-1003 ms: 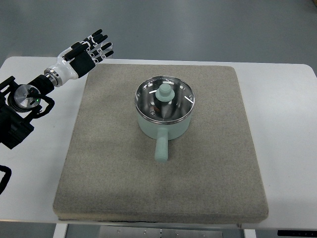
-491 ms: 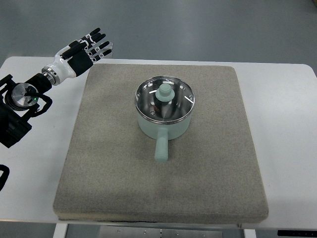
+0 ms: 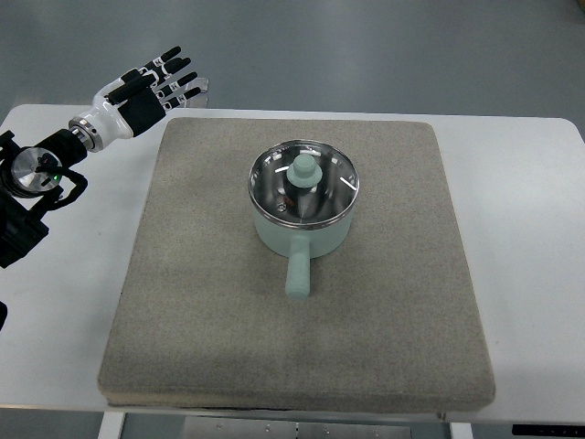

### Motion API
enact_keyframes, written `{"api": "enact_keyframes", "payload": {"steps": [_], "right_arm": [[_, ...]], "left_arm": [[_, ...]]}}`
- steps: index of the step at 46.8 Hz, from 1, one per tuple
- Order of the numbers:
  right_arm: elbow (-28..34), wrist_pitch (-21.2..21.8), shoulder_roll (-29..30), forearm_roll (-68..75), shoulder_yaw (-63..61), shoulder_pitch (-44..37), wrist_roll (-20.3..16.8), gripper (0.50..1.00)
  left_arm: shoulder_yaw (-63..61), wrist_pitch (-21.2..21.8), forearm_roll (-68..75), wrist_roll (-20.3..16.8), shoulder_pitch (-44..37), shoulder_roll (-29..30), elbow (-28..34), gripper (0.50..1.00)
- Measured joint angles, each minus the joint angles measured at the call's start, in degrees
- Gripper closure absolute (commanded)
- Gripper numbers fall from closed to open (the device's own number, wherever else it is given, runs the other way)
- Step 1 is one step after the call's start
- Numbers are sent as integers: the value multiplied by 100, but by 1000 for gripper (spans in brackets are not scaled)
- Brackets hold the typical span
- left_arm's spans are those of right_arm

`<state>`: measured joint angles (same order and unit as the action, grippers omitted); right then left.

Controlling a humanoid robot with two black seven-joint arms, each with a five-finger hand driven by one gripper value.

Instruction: Place lid left of pot with left hand

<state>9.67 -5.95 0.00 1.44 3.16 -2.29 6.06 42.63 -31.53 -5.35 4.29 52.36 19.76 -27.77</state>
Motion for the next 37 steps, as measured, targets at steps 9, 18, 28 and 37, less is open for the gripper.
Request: {"api": "enact_keyframes", "payload": {"steps": [9, 18, 28, 37], "right_arm": [[0, -2, 0, -3, 0, 1, 0, 579], [0, -1, 0, -3, 0, -1, 0, 579], [0, 1, 0, -3, 0, 0, 0, 579], [0, 0, 0, -3, 0, 1, 0, 579]], "left_arm": [[-2, -90, 720, -358, 76, 123, -14, 506], [-1, -133, 2235, -945, 202, 116, -111, 506], [-7, -134, 3218, -1142, 320, 394, -674, 506], [-13, -134, 4287, -1150, 459, 825, -1419, 504]]}}
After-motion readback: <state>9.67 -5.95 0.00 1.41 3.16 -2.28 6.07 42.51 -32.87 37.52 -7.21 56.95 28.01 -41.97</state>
